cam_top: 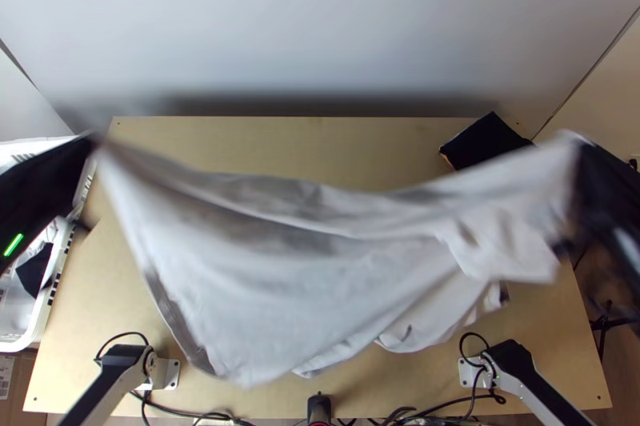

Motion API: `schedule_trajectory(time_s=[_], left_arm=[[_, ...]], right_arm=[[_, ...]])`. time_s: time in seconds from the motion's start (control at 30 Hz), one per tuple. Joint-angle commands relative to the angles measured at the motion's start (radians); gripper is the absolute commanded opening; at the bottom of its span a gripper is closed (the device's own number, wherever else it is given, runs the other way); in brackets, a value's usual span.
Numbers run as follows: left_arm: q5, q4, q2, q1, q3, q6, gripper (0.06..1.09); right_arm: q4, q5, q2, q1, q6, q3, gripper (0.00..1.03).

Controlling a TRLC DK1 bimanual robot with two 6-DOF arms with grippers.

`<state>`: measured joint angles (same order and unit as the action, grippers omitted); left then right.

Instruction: Fold the t-shirt

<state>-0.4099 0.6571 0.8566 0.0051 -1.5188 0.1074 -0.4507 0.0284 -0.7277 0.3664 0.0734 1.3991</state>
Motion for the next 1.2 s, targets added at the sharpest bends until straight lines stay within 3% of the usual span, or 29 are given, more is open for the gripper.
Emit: schedule_trajectory(time_s=[0.0,0.2,0.5,0.77,1.0,1.17], left_arm=[[-0.056,-0.083,0.409,-0.051,-0.021,0.069,0.09],[-0.11,-0.005,0.529,-0.051,-0.182,0.038,0.09],[-0.218,0.191,0.303,-0.068,-0.293,0.074,0.09],[-0.296,0.361,0.073,-0.175,-0.348,0.075,0.09],[-0.297,0.519,-0.056,-0.174,-0.357,0.032,0.09],[-0.296,0.572,-0.094,-0.174,-0.322,-0.003,0.09]], right_arm=[[0.175,0.016,-0.361,0.005,0.006,-0.003,0.03],[0.101,0.048,-0.443,-0.015,-0.014,0.164,0.03],[-0.115,0.047,-0.173,0.035,-0.087,0.296,0.03],[-0.365,0.047,0.022,0.019,-0.087,0.416,0.03],[-0.557,0.047,0.142,-0.041,-0.089,0.423,0.03],[-0.617,0.047,0.157,-0.049,-0.089,0.42,0.03]])
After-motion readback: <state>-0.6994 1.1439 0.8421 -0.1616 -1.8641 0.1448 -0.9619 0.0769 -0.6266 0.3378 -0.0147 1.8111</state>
